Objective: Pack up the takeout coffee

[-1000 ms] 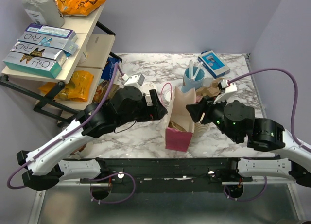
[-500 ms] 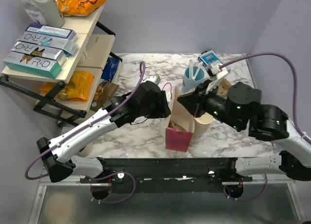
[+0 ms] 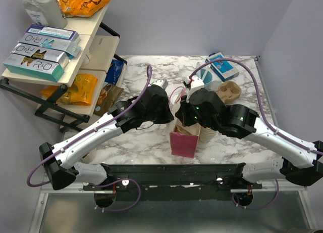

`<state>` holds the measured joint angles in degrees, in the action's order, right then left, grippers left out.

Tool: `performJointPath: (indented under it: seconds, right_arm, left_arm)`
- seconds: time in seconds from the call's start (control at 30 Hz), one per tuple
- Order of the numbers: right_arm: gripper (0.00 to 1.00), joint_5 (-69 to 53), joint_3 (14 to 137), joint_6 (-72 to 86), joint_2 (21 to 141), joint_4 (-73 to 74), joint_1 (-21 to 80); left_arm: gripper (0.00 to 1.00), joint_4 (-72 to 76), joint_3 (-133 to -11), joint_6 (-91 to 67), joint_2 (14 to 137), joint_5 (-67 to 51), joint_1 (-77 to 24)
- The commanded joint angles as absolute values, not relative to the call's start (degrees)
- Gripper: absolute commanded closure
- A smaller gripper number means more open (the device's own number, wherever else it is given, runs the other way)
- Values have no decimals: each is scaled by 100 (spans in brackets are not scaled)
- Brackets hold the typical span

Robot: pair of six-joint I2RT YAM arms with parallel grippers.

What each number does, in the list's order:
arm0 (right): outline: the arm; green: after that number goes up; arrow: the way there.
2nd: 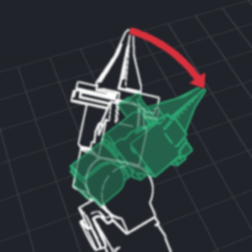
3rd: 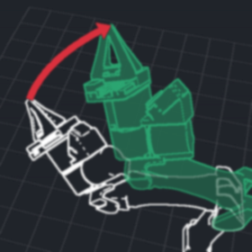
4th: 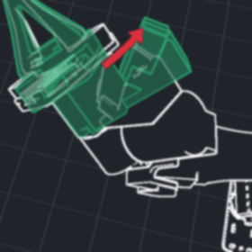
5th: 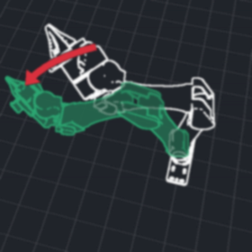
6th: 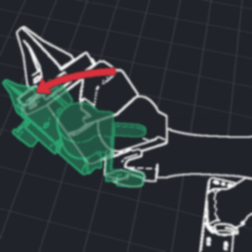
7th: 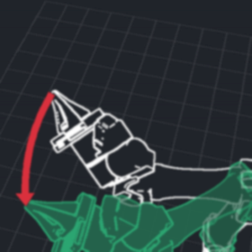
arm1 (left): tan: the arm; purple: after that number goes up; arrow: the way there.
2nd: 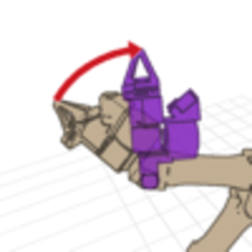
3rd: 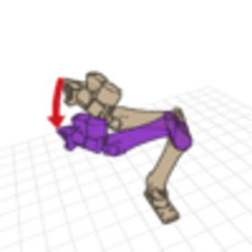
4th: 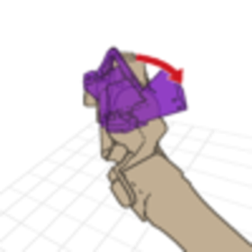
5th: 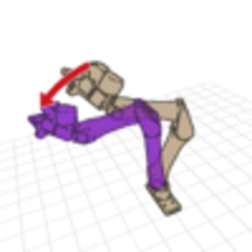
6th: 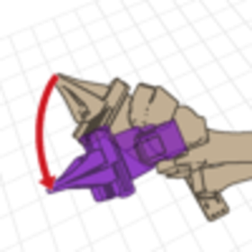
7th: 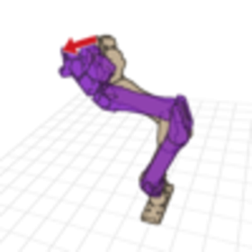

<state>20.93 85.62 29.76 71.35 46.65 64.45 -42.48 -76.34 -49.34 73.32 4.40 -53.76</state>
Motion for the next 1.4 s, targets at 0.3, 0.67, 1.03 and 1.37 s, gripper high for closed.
performJointPath:
  seconds: [0.3, 0.67, 1.03, 1.37]
  right_arm:
    - [99, 1713, 8007, 3427, 7664, 5220, 6231]
    - [99, 1539, 7375, 4095, 7919, 4730, 5889]
    - [99, 652, 6830, 4526, 8288, 4009, 5704]
    - [99, 782, 6750, 4571, 8973, 4104, 5678]
  left_arm:
    - [100, -4061, -7286, -5036, 6917, 431, -5353]
    - [100, -3920, -7163, -5106, 6856, 237, -5353]
    - [100, -3709, -7058, -5229, 6759, 53, -5353]
    - [100, -3700, -7084, -5238, 6741, 62, -5353]
